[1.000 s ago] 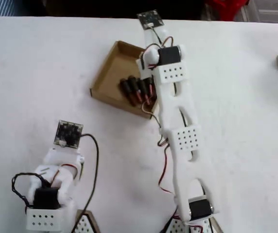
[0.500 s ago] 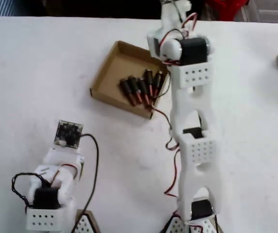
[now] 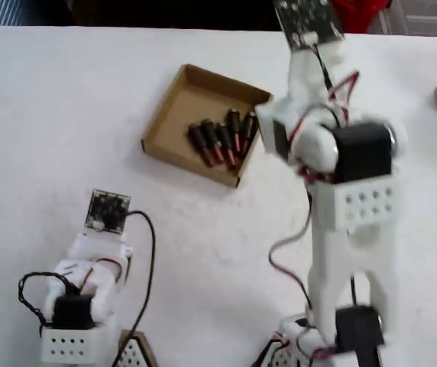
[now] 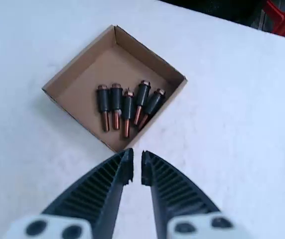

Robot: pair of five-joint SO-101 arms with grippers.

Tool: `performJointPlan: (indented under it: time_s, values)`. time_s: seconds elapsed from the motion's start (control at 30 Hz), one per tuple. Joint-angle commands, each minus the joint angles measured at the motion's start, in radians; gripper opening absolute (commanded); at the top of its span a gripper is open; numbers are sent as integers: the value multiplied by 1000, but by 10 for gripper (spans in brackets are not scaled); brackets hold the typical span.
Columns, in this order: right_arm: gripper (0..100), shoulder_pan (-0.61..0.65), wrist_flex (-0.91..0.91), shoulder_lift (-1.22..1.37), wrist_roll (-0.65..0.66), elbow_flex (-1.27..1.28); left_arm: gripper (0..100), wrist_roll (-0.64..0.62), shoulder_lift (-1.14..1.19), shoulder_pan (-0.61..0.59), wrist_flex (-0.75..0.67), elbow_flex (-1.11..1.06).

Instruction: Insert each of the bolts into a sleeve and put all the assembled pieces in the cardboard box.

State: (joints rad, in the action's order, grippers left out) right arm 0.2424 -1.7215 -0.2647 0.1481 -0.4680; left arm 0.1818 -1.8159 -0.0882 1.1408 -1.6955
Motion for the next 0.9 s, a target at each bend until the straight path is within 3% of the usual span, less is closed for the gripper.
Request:
performJointPlan:
  time_s: [0.0,0.37,0.63,0.87]
  values:
    - [15,-48,-45,-311,14,238,23,5,-10,8,-21,3]
    - [15,-47,-13,-928,14,887,23,5,-10,8,-21,3]
    - [15,-48,389,-1276,18,1484,23,5,-8,4,-8,3]
    - [15,-81,615,-1343,106,1752,23,8,-8,2,11,3]
